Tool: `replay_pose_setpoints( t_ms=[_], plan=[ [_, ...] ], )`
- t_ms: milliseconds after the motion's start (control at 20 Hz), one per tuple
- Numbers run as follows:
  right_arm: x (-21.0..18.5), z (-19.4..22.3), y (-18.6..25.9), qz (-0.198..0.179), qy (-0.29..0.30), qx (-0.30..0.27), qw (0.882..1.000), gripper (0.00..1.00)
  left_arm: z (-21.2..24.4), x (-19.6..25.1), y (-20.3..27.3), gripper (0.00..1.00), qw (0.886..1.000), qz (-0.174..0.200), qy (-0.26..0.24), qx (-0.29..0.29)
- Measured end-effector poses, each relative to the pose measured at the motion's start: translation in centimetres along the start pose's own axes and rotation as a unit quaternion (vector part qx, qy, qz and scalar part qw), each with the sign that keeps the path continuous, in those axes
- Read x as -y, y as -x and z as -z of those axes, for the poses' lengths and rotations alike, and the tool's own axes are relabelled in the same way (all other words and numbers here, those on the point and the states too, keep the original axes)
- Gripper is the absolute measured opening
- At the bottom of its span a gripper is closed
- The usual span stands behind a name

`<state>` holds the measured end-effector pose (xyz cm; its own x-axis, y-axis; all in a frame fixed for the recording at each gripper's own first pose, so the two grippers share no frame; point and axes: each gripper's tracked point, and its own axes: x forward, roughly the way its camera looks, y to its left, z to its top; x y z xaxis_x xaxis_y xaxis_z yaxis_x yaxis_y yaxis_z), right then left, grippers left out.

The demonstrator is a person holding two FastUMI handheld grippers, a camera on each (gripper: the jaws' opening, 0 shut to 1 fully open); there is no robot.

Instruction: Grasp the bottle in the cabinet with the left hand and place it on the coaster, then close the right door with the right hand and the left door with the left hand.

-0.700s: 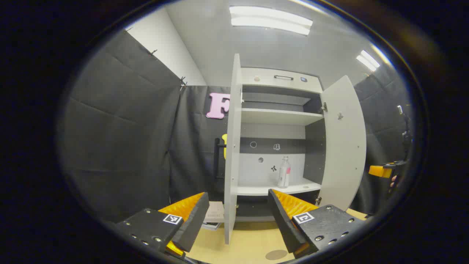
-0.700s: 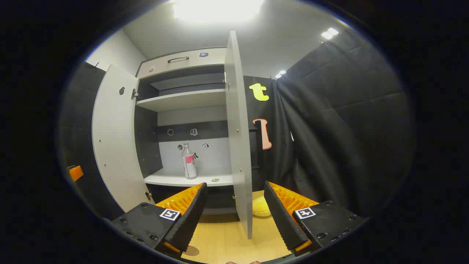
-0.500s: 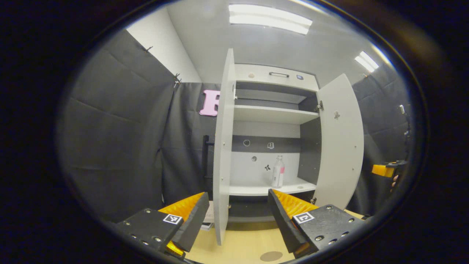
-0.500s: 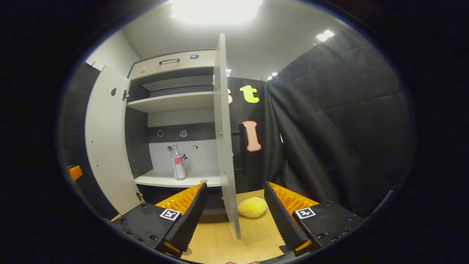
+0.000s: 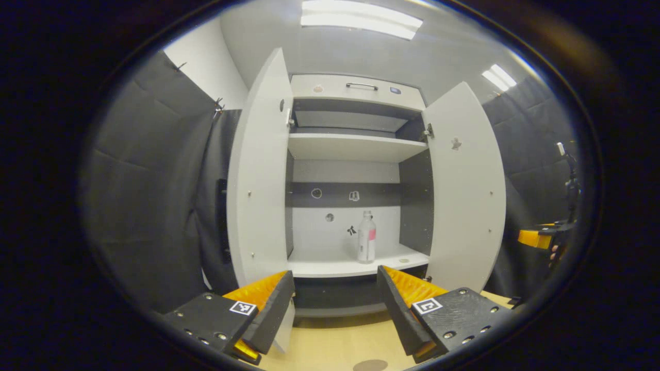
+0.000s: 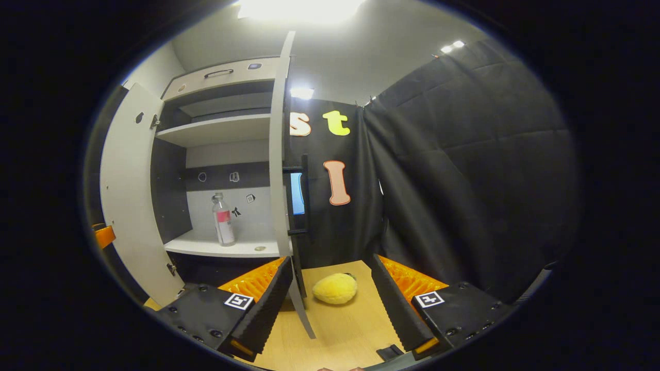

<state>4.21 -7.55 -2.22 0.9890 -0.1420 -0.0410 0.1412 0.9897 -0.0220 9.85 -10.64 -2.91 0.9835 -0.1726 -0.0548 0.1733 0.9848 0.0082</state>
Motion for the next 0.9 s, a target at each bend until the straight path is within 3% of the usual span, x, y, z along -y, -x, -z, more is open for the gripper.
replay_pose_setpoints(
  t_ms=[300,900],
  plan=[
    [4.7,0.9,-4.8,0.041,-0.011,-0.008,0.999,0.98,0.3,3.6,-10.8,0.93,1.000,0.026,-0.002,-0.007],
    [12.6,2.1,-13.4,0.110,-0.034,-0.016,0.993,0.98,3.1,7.8,-30.3,0.94,0.998,0.031,-0.010,-0.059]
  ],
)
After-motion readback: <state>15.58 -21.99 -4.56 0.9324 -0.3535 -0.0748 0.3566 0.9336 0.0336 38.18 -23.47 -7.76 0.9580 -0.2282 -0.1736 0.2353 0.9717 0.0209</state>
